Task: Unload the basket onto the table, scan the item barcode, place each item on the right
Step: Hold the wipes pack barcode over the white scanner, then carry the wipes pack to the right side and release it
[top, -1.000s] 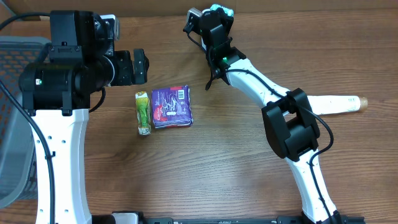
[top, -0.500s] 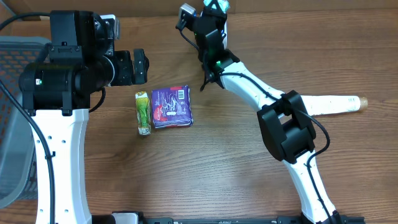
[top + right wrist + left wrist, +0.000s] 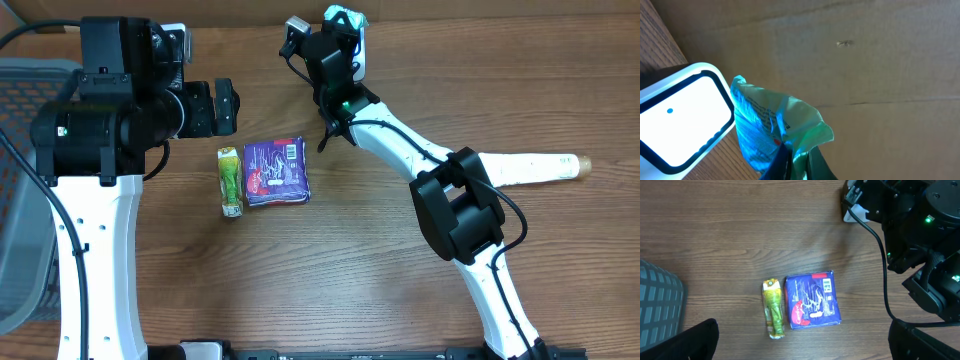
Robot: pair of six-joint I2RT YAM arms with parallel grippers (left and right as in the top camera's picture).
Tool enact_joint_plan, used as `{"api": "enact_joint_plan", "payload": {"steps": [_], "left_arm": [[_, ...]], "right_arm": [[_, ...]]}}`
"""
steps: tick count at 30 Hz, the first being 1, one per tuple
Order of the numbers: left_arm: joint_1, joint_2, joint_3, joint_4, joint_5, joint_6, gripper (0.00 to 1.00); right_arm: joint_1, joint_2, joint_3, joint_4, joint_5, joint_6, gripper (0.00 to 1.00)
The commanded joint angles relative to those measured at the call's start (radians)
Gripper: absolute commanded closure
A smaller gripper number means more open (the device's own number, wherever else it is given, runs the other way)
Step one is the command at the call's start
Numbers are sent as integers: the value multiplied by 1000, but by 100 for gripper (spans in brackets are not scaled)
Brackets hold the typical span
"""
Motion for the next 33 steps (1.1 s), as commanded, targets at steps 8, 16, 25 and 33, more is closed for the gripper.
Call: {"api": "enact_joint_plan", "payload": {"steps": [8,16,25,33], "left_arm": [[-2,8,10,2,0,8,0],[-2,8,10,2,0,8,0],[-2,8,10,2,0,8,0],[-2,8,10,2,0,8,0]], "right_arm": [[14,-102,10,-108,25,133,96],[6,-373,10,-562,-132,493,96],[-153,-640,10,-1049,-472,1260,96],[-501,-635,-121,-1313,-793,1271,96]]}}
